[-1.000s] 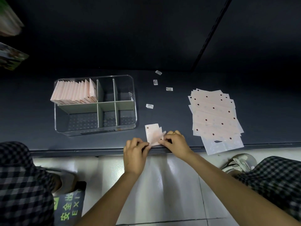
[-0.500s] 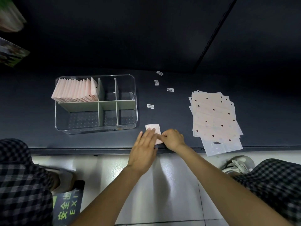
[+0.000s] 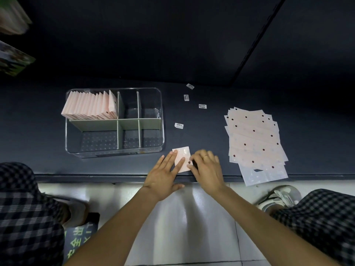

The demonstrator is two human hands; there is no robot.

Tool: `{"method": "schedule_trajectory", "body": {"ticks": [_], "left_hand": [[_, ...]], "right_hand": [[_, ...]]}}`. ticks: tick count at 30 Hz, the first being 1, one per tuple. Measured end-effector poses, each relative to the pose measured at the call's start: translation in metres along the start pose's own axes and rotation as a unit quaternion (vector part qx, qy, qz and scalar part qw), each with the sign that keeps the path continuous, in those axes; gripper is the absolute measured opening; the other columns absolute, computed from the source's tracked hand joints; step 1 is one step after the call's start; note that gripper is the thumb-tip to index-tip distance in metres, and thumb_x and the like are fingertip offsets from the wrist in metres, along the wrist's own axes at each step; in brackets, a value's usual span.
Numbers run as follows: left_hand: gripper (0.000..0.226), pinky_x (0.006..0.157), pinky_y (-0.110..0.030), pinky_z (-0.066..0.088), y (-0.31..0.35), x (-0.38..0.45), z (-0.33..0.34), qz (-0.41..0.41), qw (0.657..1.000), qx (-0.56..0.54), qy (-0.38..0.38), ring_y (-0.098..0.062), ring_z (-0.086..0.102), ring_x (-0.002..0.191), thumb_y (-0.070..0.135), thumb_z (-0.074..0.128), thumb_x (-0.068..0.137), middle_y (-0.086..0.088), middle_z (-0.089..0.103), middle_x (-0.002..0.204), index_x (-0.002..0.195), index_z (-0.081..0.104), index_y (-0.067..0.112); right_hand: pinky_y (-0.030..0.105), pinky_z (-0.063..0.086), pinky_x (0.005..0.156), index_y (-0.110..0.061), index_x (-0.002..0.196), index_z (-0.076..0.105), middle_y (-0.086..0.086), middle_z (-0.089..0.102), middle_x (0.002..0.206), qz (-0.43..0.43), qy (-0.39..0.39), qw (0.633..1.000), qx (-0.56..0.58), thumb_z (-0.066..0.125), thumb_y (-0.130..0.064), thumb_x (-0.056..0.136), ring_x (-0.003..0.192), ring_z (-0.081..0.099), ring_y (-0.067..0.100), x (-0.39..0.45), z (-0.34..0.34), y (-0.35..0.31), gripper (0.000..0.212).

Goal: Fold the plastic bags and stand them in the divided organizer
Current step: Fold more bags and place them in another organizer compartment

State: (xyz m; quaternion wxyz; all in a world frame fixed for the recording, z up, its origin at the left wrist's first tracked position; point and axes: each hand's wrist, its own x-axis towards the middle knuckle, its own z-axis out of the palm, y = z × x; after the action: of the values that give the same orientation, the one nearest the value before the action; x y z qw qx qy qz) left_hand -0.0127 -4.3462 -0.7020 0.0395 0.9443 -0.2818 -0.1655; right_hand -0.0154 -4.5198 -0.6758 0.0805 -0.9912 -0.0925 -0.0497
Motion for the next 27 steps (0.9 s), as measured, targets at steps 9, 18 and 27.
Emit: {"method": "schedule_trajectory", "body": {"ticks": [9,18,27], "left_hand": [[0.083,0.115,-0.036,-0.017,0.01,-0.01,0.005,-0.017,0.999,-0.01,0.029,-0.022,-0.019,0.144,0.064,0.03,0.092,-0.012,-0.018,0.156,0.149,-0.012,0.021],[0.042,0.109,-0.035,0.022,0.015,-0.019,-0.001,-0.077,0.96,-0.179,0.199,-0.023,0.037,0.131,0.039,0.058,0.089,-0.001,0.051,0.136,0.128,0.056,0.023],[0.018,0.063,-0.023,0.052,-0.001,-0.012,-0.065,-0.172,0.703,-0.658,0.208,-0.004,0.063,0.062,0.007,0.063,0.088,0.008,0.068,0.065,0.073,0.061,0.016]], "right_hand": [[0.026,0.047,0.074,-0.023,0.081,0.075,-0.011,0.071,0.084,-0.185,0.054,0.98,-0.041,0.085,-0.033,0.065,0.081,0.066,0.013,-0.011,0.005,0.011,0.021],[0.029,0.038,0.074,-0.016,0.08,0.071,-0.005,0.068,0.077,-0.171,0.016,0.983,0.064,0.07,-0.014,0.081,0.082,0.063,0.023,-0.001,-0.013,0.008,0.002],[0.012,0.045,0.062,-0.019,0.078,0.062,-0.005,0.062,0.075,0.165,-0.026,0.843,0.512,0.053,-0.003,0.092,0.065,0.055,-0.002,0.043,-0.051,-0.022,0.023]]}}
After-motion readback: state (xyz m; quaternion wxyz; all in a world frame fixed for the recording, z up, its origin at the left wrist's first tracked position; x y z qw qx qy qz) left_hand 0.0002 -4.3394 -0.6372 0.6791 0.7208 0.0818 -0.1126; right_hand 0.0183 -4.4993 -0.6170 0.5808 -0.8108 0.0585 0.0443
